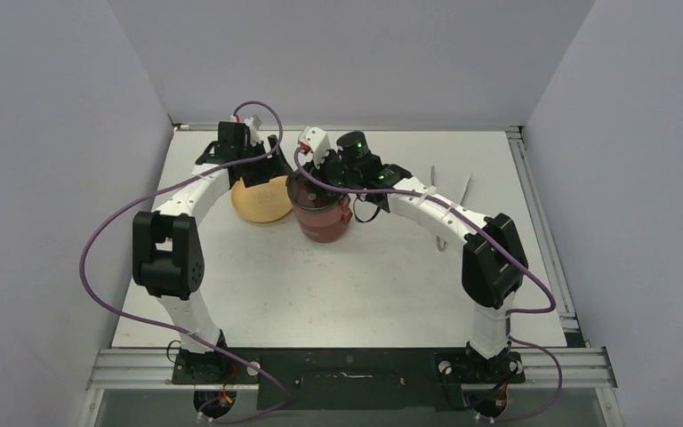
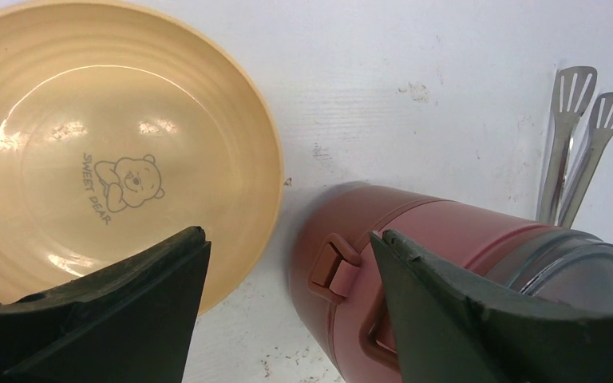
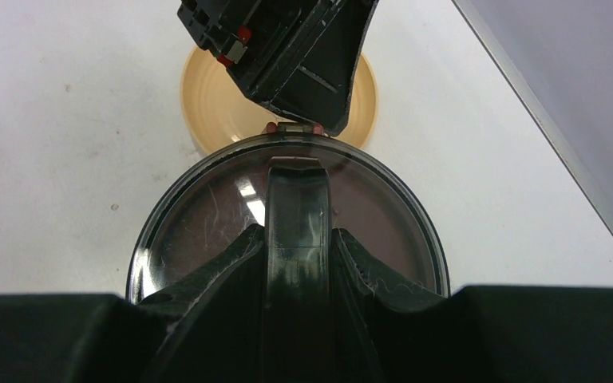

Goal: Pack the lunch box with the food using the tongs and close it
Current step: Close the fastener on the packing box.

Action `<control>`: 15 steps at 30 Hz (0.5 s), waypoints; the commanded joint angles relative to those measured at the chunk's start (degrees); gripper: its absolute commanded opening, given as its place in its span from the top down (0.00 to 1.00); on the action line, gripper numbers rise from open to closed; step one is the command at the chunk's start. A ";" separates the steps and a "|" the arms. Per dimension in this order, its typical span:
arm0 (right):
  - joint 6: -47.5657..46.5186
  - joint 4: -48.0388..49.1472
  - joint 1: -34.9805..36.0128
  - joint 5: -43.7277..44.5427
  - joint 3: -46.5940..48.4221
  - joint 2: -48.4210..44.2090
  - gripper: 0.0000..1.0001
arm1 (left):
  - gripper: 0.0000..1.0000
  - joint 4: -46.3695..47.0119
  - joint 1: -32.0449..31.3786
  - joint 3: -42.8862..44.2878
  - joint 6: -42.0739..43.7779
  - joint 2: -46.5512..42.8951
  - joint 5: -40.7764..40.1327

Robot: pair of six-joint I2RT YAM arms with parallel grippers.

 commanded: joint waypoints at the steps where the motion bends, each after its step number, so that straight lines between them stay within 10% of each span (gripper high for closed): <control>1: -2.55 -13.97 2.25 3.57 -6.45 6.10 0.90 | 0.23 -4.12 -2.66 1.70 2.03 -0.33 2.86; 15: 3.73 -4.91 0.88 8.06 -16.67 -1.18 0.90 | 0.23 -0.30 -4.61 -4.48 -2.33 -0.59 7.28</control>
